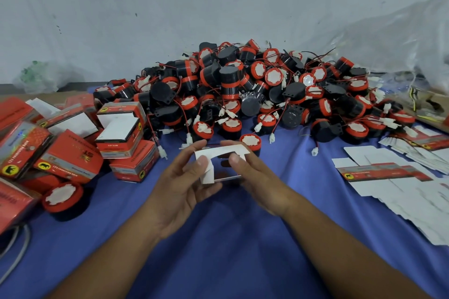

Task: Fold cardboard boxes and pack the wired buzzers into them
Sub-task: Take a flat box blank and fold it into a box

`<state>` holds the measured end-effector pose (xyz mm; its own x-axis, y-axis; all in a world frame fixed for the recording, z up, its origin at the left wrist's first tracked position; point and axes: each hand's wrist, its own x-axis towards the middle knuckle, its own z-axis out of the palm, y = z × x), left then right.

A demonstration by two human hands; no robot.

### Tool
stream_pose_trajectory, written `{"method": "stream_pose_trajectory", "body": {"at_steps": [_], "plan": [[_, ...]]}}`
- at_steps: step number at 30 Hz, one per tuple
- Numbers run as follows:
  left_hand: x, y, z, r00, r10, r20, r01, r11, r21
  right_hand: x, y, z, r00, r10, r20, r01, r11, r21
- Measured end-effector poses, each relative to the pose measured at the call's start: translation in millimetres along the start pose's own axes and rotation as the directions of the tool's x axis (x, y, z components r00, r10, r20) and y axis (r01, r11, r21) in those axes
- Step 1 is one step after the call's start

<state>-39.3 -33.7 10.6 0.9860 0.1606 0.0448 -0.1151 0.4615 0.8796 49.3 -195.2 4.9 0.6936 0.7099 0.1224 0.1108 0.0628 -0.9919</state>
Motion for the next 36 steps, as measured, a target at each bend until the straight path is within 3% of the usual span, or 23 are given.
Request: {"method": "stream_pose_trajectory", "body": {"at_steps": [5, 9, 13, 15, 20, 24, 27, 36], "plan": [[-1.4, 3.0, 0.4, 0.997, -0.076, 0.002, 0.076, 0.991, -0.114, 1.4, 0.2, 7.1, 0.993, -0.081, -0.085, 0.063, 0.978, -0.2], [-1.0, 3.6, 0.0, 0.998, -0.057, -0.022, 0.054, 0.993, -0.109, -0.9, -2.3, 0.9, 0.996, -0.057, 0.067, 0.062, 0.995, -0.079], [-0.9, 8.3, -0.8, 0.997, -0.049, 0.067, 0.054, 0.997, -0.062, 3.8, -4.5, -2.0, 0.997, -0.042, 0.064, 0.024, 0.964, 0.266], [-0.8, 7.9, -3.5, 0.989, -0.065, 0.133, 0.072, 0.996, -0.044, 6.4, -5.3, -3.7, 0.999, -0.021, 0.034, 0.008, 0.941, 0.338], [-0.1, -1.2, -5.7, 0.996, -0.079, 0.05, 0.078, 0.996, 0.032, 7.5, 2.3, -0.3, 0.998, 0.003, -0.069, 0.011, 0.978, 0.208], [1.6, -2.2, -2.9, 0.993, -0.017, -0.114, 0.033, 0.99, 0.139, 2.2, -1.9, 5.8, 0.997, -0.07, 0.013, 0.067, 0.985, 0.159], [3.4, -1.2, -6.3, 0.981, 0.008, -0.192, 0.008, 0.996, 0.085, -0.2, -7.9, 6.7, 0.989, -0.11, 0.103, 0.088, 0.976, 0.198], [1.7, -1.5, -3.7, 0.997, -0.055, -0.052, 0.055, 0.998, 0.0, 4.0, -11.3, 9.4, 0.999, -0.029, -0.025, 0.035, 0.96, 0.278]]}}
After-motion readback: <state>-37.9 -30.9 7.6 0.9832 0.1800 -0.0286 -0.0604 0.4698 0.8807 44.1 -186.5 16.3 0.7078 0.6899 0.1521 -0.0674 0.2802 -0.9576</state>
